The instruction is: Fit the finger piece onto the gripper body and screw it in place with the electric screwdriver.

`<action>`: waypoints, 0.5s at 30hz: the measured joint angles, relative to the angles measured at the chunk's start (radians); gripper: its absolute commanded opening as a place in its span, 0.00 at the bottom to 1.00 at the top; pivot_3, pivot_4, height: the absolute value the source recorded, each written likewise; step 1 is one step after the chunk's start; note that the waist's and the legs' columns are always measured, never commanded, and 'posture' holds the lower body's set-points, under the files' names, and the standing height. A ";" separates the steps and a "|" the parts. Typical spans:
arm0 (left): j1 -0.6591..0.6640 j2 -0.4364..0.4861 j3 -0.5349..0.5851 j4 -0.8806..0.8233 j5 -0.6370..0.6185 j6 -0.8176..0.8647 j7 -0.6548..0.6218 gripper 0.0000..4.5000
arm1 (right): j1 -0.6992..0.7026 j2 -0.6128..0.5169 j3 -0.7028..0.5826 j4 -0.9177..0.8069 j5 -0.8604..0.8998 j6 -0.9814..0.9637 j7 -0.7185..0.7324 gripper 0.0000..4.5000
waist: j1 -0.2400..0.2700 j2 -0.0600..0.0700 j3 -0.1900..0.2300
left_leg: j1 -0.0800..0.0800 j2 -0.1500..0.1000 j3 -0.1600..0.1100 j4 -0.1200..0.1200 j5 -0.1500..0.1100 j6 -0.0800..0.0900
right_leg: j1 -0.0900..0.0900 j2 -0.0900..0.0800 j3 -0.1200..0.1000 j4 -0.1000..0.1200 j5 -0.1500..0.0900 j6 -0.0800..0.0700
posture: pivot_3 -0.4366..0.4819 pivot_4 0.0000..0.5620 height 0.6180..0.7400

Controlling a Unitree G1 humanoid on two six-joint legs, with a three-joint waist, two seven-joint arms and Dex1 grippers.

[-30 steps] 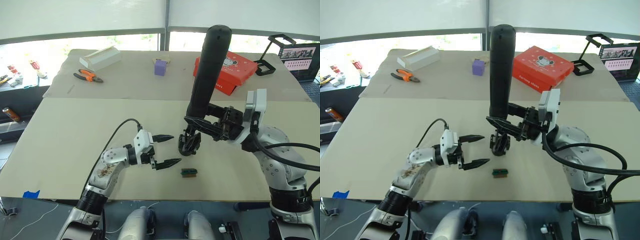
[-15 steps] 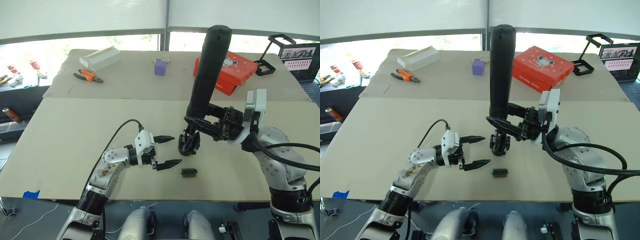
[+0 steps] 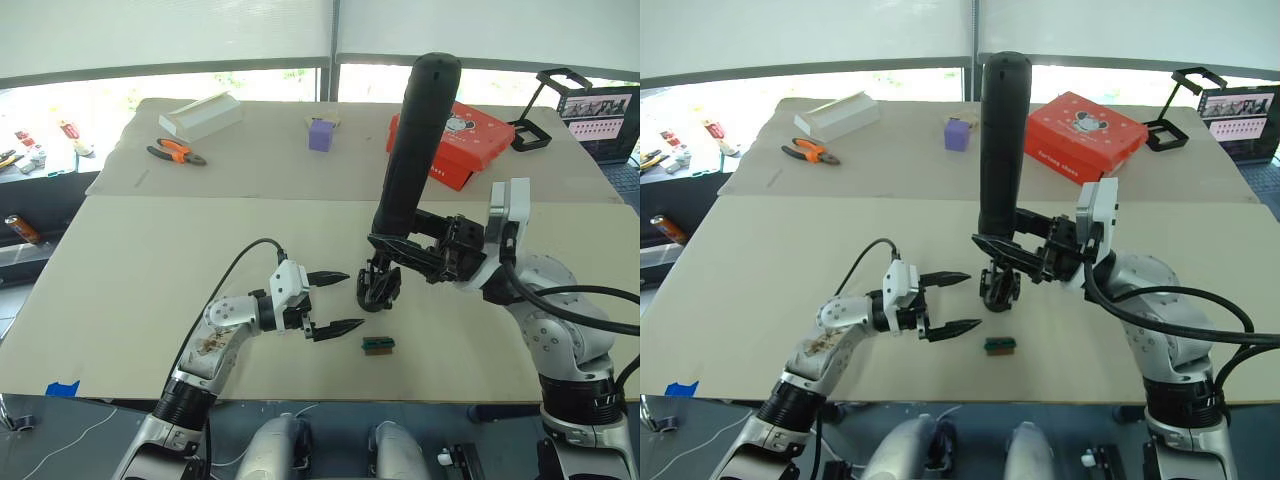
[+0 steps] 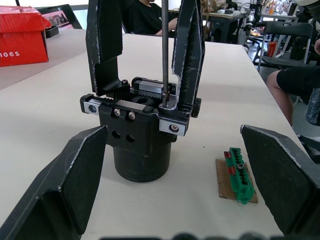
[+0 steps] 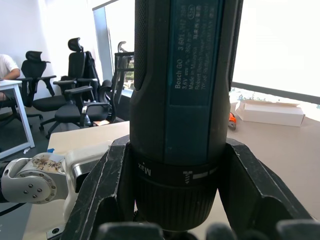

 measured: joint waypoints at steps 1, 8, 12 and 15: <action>0.000 0.000 0.000 0.000 0.000 -0.001 0.000 1.00 | 0.000 0.000 0.000 0.000 0.000 0.000 0.000 0.43 | 0.000 0.000 0.000 | 0.000 0.000 0.000 0.000 0.000 0.000 | 0.000 0.000 0.000 0.000 0.000 0.000 | 0.48 0.27 1.00; 0.003 0.000 0.000 0.006 0.003 -0.024 -0.004 1.00 | 0.000 0.000 0.000 0.009 -0.004 0.000 0.001 0.43 | 0.000 0.000 0.000 | 0.000 0.000 0.000 0.000 0.000 0.000 | 0.000 0.000 0.000 0.000 0.000 0.000 | 0.48 0.27 1.00; 0.004 -0.004 -0.001 0.013 0.005 -0.028 -0.003 1.00 | 0.000 0.000 0.001 0.011 -0.025 -0.007 0.012 0.43 | 0.000 0.000 0.000 | 0.000 0.000 0.000 0.000 0.000 0.000 | 0.000 0.000 0.000 0.000 0.000 0.000 | 0.48 0.27 1.00; 0.004 -0.009 -0.003 0.036 0.016 -0.035 0.001 1.00 | 0.000 0.000 0.001 0.011 -0.031 -0.010 0.022 0.43 | 0.001 0.000 0.000 | 0.000 0.000 0.000 0.000 0.000 0.000 | 0.000 0.000 0.000 0.000 0.000 0.000 | 0.48 0.27 1.00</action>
